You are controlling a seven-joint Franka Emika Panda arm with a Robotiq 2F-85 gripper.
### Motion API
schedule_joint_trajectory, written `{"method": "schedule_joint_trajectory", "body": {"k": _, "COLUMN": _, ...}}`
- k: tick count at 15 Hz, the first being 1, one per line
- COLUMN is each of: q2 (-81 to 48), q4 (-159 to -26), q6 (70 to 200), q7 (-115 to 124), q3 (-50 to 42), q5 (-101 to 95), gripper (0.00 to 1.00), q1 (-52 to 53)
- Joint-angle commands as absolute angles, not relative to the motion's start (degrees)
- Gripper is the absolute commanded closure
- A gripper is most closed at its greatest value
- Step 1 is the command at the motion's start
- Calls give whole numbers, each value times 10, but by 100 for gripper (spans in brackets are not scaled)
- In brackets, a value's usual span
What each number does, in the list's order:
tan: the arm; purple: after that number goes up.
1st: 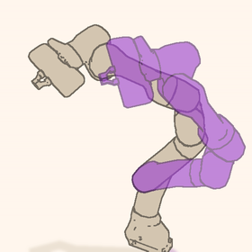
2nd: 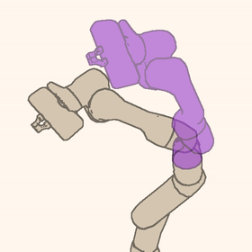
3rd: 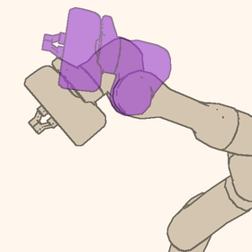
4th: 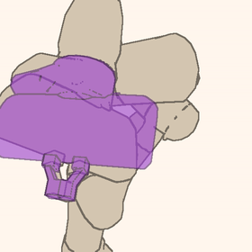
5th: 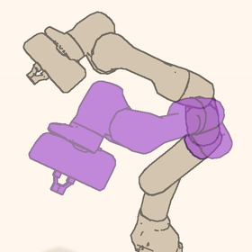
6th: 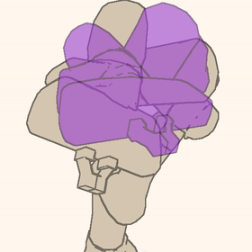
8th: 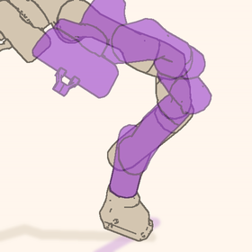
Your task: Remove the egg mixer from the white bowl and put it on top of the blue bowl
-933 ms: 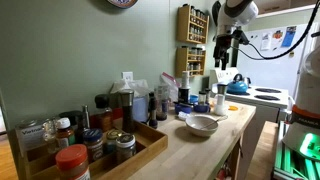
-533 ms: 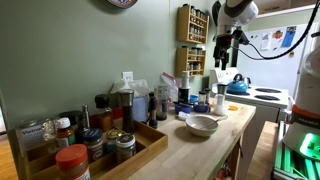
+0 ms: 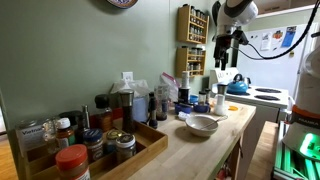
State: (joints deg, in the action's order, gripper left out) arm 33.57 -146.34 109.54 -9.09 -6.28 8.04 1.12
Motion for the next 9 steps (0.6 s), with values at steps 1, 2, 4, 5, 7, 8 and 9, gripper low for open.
{"method": "schedule_joint_trajectory", "body": {"k": 1, "q2": 380, "q4": -1519, "q6": 1095, "q7": -128, "q3": -19, "q5": 109, "gripper": 0, "q1": 61}}
{"method": "schedule_joint_trajectory", "body": {"k": 2, "q2": 390, "q4": -1538, "q6": 1107, "q7": -126, "q3": 5, "q5": 114, "gripper": 0, "q1": 82}}
{"method": "schedule_joint_trajectory", "body": {"k": 4, "q2": 387, "q4": -1556, "q6": 1147, "q7": -112, "q3": 58, "q5": 117, "gripper": 0, "q1": 122}}
{"method": "schedule_joint_trajectory", "body": {"k": 5, "q2": 378, "q4": -1557, "q6": 1170, "q7": -108, "q3": 81, "q5": 113, "gripper": 0, "q1": 140}}
{"method": "schedule_joint_trajectory", "body": {"k": 7, "q2": 341, "q4": -1564, "q6": 1248, "q7": -102, "q3": 126, "q5": 96, "gripper": 0, "q1": 171}}
{"method": "schedule_joint_trajectory", "body": {"k": 8, "q2": 317, "q4": -1571, "q6": 1296, "q7": -100, "q3": 146, "q5": 83, "gripper": 0, "q1": 180}}
{"method": "schedule_joint_trajectory", "body": {"k": 9, "q2": 301, "q4": -1576, "q6": 1335, "q7": -100, "q3": 162, "q5": 69, "gripper": 0, "q1": 190}}
